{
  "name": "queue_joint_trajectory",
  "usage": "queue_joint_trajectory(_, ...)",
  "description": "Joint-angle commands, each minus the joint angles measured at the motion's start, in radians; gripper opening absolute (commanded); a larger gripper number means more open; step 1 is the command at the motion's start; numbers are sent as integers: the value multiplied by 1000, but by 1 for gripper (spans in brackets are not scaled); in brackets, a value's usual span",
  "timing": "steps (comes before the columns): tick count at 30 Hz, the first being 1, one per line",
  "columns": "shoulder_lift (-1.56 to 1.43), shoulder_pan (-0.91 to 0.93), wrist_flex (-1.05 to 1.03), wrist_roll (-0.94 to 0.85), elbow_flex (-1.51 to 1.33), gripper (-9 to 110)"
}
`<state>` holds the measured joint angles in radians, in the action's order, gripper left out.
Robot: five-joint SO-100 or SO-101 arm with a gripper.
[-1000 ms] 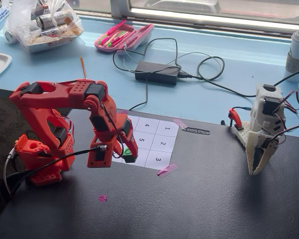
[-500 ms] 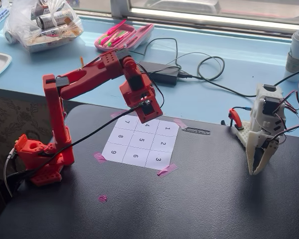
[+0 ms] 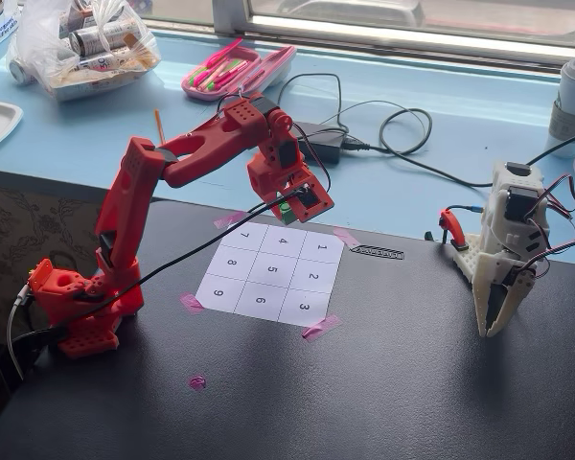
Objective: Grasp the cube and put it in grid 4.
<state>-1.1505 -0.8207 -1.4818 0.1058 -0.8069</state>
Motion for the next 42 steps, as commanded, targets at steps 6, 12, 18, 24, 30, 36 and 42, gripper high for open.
queue_joint_trajectory(6, 54, -44, 35, 31, 6, 0)
queue_joint_trajectory(12, 67, -31, 71, 38, -34, 0)
queue_joint_trajectory(18, 78, -11, 97, 40, -55, 0)
queue_joint_trajectory(24, 78, -6, 115, 31, -80, 0)
queue_joint_trajectory(30, 75, -5, 124, 32, -106, 17)
queue_joint_trajectory(36, 54, -8, 121, 34, -106, 21)
queue_joint_trajectory(42, 5, -15, 104, 29, -106, 21)
